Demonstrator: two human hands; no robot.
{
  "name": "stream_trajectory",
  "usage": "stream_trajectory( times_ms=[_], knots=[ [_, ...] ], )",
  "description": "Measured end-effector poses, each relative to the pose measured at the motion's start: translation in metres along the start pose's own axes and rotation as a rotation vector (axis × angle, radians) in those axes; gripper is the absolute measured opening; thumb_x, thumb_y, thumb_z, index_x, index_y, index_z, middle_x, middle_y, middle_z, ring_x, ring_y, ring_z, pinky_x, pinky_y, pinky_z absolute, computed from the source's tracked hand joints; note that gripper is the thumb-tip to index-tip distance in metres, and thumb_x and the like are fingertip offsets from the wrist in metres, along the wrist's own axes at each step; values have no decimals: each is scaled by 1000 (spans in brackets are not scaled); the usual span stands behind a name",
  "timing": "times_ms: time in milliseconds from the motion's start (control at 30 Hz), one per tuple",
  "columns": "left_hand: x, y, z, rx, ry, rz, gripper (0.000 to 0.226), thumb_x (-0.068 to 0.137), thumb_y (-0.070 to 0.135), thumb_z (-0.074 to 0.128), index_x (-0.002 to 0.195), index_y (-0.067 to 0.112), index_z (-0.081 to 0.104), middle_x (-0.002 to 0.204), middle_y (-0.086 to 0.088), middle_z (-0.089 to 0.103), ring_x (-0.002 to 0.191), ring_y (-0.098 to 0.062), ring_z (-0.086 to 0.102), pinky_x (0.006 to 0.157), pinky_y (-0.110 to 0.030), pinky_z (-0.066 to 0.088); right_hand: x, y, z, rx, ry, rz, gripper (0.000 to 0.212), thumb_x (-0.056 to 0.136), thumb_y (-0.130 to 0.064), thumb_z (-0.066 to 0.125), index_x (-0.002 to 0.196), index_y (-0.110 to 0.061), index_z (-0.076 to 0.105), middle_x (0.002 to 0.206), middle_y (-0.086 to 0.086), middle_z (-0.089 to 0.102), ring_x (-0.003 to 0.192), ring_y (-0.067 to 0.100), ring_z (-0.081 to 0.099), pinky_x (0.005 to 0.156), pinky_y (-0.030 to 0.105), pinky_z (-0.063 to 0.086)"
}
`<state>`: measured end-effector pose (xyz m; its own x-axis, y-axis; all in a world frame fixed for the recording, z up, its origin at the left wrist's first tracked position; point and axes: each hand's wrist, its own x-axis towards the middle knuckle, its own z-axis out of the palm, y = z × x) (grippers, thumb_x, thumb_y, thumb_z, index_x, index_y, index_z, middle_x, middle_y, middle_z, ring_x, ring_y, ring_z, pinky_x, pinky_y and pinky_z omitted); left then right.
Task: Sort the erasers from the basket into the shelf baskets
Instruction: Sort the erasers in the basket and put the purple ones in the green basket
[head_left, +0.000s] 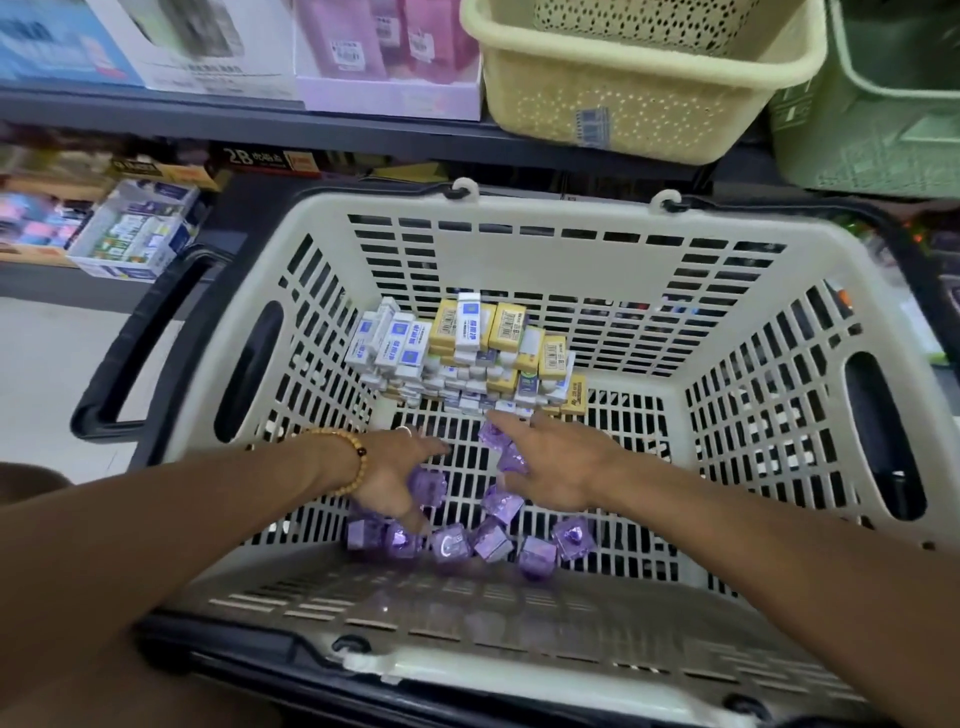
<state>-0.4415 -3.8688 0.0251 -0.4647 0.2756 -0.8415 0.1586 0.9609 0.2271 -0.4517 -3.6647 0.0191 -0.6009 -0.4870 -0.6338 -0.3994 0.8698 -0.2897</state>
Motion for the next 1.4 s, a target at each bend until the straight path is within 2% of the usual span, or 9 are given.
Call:
stream_trajectory(
  times_ms=[133,300,500,633,733,933,1100,1233,1400],
  knots=[
    [5,8,5,-108,-84,57,88,77,31,78,149,25,28,143,2,42,117,-15,45,98,-27,38,1,-1,4,90,-39,-72,57,94,-42,58,139,-30,25,123,7,51,98,23,57,87,40,51],
    [10,16,4,-121,-69,52,88,73,40,79,146,36,31,150,-3,29,134,-25,36,110,-40,34,-19,24,-3,292,-265,-69,42,94,-13,59,125,-33,38,95,3,61,87,19,59,75,34,49],
    [15,32,12,-98,-184,92,82,79,35,75,145,39,26,153,-1,29,128,-22,40,100,-35,37,-26,31,-1,253,-294,-11,84,89,-20,68,153,-33,17,155,5,35,138,25,39,113,43,36],
    [22,46,17,-108,-180,119,66,80,26,74,135,32,38,140,0,41,108,-15,45,86,-29,39,-28,49,4,370,-384,51,57,83,-2,70,120,-33,39,111,7,58,94,22,61,79,35,53],
    [25,57,17,-175,-189,118,75,80,26,75,142,26,33,143,0,41,110,-16,49,93,-29,43,-39,67,9,484,-456,106,56,80,6,69,113,-30,40,108,12,57,83,23,59,63,27,52],
    [27,80,19,-324,-215,87,83,78,32,76,145,29,27,137,-4,41,87,-14,60,60,-19,54,-45,81,9,486,-527,115,56,82,6,68,116,-29,41,87,6,53,62,14,52,48,22,46],
    [36,107,20,-365,-215,88,64,78,25,71,132,30,38,113,2,45,73,-10,57,57,-23,58,-53,99,-11,575,-558,125,54,85,3,66,124,-29,46,100,6,56,71,13,59,58,24,53],
    [45,123,21,-436,-245,80,58,81,18,69,132,28,44,124,-1,41,81,-14,56,67,-33,61,-53,110,-33,882,-473,126,46,86,4,60,119,-29,57,119,13,52,82,23,63,74,41,60],
    [44,141,14,-501,-324,97,47,84,11,71,123,28,51,149,-10,28,95,-25,67,61,-36,62,-67,127,-31,1053,-469,124,42,88,4,54,116,-26,63,96,17,56,69,19,59,84,48,57]
  ],
)
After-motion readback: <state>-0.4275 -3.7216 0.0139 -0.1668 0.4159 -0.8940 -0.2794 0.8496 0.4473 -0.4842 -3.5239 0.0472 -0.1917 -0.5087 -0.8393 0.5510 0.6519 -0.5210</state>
